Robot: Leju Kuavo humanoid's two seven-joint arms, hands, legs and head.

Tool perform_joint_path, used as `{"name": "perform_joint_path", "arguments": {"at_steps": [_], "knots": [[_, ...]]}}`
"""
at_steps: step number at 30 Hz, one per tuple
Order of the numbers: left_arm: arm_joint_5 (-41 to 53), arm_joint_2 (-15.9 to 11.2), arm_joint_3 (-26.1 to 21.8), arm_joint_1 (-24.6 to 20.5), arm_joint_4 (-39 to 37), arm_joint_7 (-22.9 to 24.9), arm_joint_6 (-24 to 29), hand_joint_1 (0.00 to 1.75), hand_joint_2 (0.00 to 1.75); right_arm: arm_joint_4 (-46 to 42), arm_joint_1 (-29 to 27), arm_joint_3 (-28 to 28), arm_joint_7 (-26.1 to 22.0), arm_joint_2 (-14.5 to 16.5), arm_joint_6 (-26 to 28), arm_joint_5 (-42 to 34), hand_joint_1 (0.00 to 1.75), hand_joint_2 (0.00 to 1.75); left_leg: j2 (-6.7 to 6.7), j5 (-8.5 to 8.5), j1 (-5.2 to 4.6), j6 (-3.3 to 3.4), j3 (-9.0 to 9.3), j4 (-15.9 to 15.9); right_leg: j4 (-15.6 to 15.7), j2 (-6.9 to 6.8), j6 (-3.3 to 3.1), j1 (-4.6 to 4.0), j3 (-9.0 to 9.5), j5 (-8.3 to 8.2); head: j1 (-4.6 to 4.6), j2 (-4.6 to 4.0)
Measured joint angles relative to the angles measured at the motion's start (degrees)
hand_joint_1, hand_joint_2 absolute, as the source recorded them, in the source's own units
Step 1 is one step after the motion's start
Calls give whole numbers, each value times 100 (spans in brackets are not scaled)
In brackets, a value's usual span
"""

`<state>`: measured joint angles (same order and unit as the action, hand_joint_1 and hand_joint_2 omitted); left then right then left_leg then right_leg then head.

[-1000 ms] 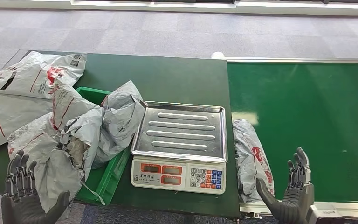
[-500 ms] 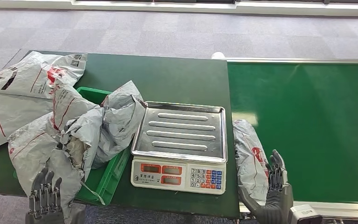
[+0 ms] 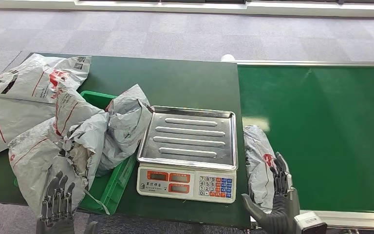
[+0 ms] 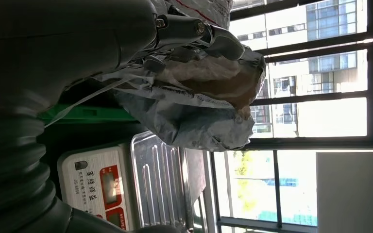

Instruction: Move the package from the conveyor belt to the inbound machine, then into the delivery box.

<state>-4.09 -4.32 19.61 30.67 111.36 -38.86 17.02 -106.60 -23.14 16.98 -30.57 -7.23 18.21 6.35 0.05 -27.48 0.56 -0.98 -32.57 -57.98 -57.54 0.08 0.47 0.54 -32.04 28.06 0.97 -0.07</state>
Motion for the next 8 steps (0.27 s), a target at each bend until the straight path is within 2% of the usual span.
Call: {"name": "perform_joint_path", "arguments": {"at_steps": [8], "knots": [[-3,155,-171,-120,-34,28,-689,0,175,97,56,0,-4,11,86,27,0,175,0,0,0,0,1,0,0,-1,0,0,2,0,-1,0]]}}
